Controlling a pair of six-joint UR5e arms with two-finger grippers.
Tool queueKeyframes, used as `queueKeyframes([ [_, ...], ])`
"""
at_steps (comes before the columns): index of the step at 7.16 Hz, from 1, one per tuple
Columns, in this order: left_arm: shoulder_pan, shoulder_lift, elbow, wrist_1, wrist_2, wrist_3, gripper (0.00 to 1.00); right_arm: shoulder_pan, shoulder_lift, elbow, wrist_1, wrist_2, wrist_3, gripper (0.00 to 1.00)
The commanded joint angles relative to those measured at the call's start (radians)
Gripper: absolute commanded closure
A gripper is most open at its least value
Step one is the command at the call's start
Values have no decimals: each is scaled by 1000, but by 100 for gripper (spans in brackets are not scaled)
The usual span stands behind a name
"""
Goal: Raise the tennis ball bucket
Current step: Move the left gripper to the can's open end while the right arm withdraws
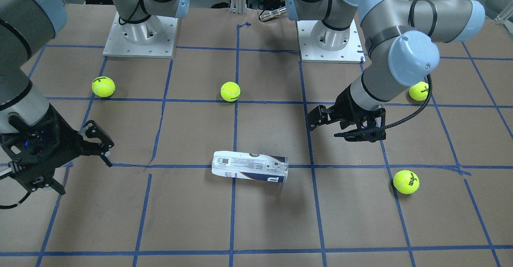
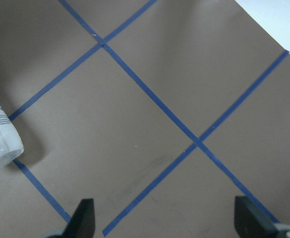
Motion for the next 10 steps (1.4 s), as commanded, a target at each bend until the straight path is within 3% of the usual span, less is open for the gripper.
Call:
queueKeyframes([
  [1,26,-128,-11,119,-272,60,0,-11,-73,0,103,-4,169,0],
  [2,56,-186,4,124,-285,86,0,-13,-105,4,106,-24,171,0],
  [3,57,-235,5,208,-307,94,0,-11,-125,9,115,-89,191,0],
  [5,57,-323,8,258,-466,86,0,-11,-170,9,184,-102,352,0],
  [7,51,-331,3,259,-500,76,0,-11,-200,9,282,-111,421,0],
  [9,27,-329,0,258,-531,59,48,-8,-223,9,293,-125,459,0],
  [10,15,-328,-5,258,-531,50,57,-7,-243,9,313,-140,475,0],
])
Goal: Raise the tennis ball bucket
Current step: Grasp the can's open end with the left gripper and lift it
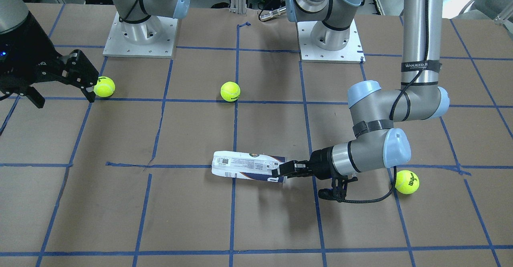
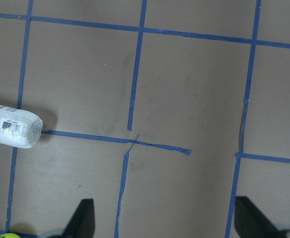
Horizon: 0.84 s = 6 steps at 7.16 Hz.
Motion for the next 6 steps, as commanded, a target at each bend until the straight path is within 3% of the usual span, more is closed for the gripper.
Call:
queueKeyframes([
  [1,-19,11,-4,0,-9,-29,67,23,-32,-2,33,-15,53,0],
  [2,-20,30,-2,0,-6,-60,72,72,-39,0,34,-18,109,0],
  [4,-23,61,7,5,-2,-141,93,152,-41,0,34,-18,232,0],
  [6,-29,106,10,6,-8,-259,100,221,-39,1,36,-20,327,0],
])
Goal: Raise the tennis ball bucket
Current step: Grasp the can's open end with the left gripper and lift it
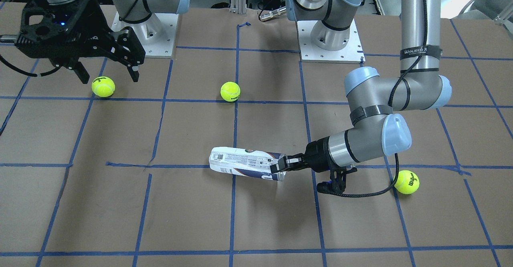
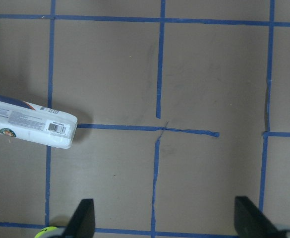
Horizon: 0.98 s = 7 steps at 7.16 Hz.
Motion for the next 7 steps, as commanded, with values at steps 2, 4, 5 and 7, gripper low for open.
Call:
queueKeyframes([
  [2,-29,84,50,3,4,-185,100,57,8,36,-2,-1,58,0],
  [4,-75,132,139,3,136,-233,100,55,5,53,-5,-39,44,0],
  [5,-121,138,202,3,327,-224,100,55,4,47,-6,-59,46,0],
  [7,-241,109,297,-21,584,-221,100,55,-5,50,-6,-64,47,0],
])
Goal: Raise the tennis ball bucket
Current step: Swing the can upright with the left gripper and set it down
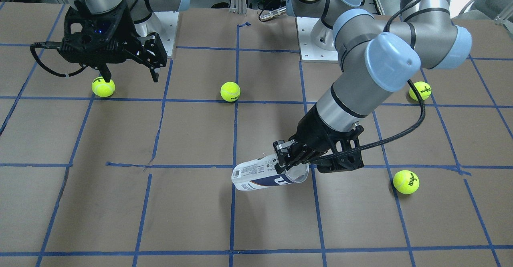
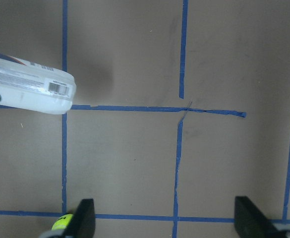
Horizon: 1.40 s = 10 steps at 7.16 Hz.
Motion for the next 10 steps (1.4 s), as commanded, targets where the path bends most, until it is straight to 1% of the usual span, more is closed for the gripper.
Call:
queueKeyframes([
  [1,-118,-22,61,-14,273,7,100,0,-5,1,-5,-4,6,0],
  [2,-162,-40,69,1,381,117,100,0,-5,3,-3,-6,7,0],
  [3,-179,-64,98,1,394,171,100,0,-3,3,0,-7,7,0],
  [4,-187,-86,118,1,406,185,100,-1,-3,3,0,-7,5,0],
  [6,-236,-118,119,27,475,178,100,-2,-3,3,0,-9,6,0],
  [7,-236,-121,118,59,477,187,100,-3,-3,3,-2,-9,5,0],
  [10,-239,-135,106,84,498,179,100,-3,-3,4,0,-9,3,0],
])
